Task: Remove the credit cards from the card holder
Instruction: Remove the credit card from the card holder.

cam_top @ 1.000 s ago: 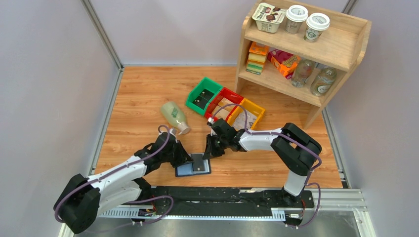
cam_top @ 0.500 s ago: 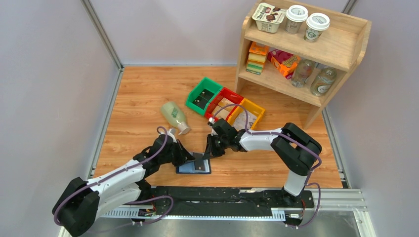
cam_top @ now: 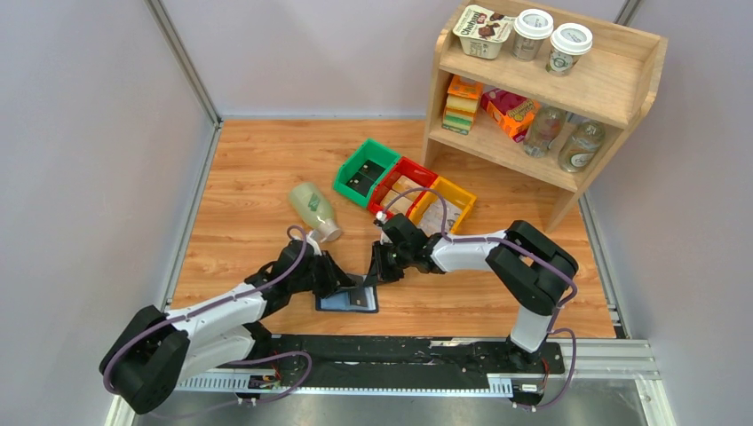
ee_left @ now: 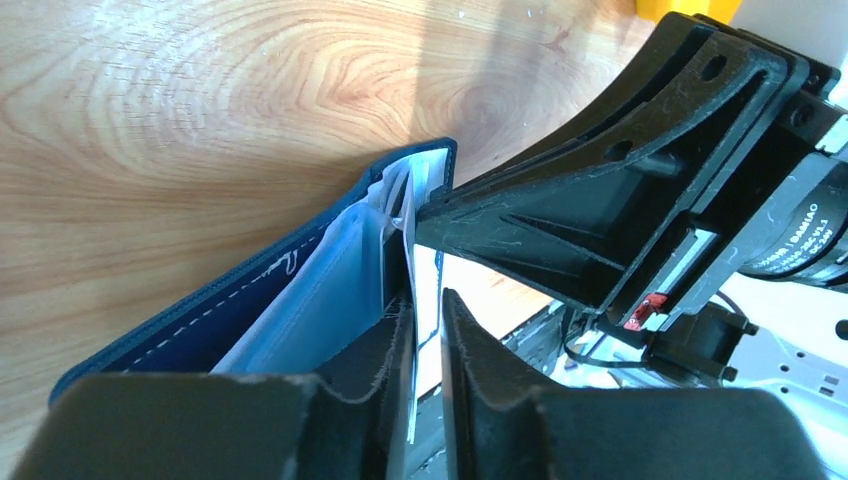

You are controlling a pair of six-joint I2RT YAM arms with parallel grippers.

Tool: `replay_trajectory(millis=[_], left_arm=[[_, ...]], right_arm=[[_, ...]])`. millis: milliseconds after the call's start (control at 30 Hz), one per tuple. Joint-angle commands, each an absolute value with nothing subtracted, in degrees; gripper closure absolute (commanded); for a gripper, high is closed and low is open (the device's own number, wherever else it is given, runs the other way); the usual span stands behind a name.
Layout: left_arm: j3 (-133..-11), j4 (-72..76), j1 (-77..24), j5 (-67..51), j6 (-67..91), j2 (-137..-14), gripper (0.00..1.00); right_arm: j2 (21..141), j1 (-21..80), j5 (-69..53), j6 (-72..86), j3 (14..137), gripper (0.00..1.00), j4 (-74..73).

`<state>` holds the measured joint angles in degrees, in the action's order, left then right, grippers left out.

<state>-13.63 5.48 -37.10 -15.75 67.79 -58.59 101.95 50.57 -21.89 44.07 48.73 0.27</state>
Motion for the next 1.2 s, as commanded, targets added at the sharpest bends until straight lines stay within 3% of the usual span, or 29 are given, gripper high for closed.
replay_trajectory(millis=[0, 400, 633, 800, 900, 1067, 1167], left_arm=[[-14.59, 4.24, -37.53, -14.34, 68.38, -52.32, 0.86], [-15.99, -7.9, -37.18, -10.29, 69.0, -43.6, 0.92], [-24.07, -26.17, -37.18, -3.44, 59.7, -40.96, 1.0], [-30.39, -32.07, -37.09, -0.18, 51.87, -41.13, 1.0], [-34.09, -35.06, -37.09, 1.67, 44.31, -41.31, 1.0], [-42.44, -37.79, -36.91, 0.36, 29.66, -42.1, 1.0], [-47.53, -38.67, -36.91, -6.49, 20.67, -42.54, 1.0]], right_arm=[[106.87, 51.42, -16.17, 42.54, 45.27, 0.94, -4.57], [109.25, 50.1, -15.47, 41.92, 43.95, 0.95, -3.43], [106.44, 49.75, -14.94, 41.14, 43.68, 0.95, -4.22], [102.31, 49.66, -15.91, 38.24, 47.1, 0.91, -7.37], [98.71, 49.57, -15.64, 34.99, 51.14, 0.85, -10.71], [91.16, 49.31, -15.91, 27.71, 58.7, 0.56, -16.34], [85.28, 49.22, -16.78, 20.94, 61.78, 0.44, -18.54]])
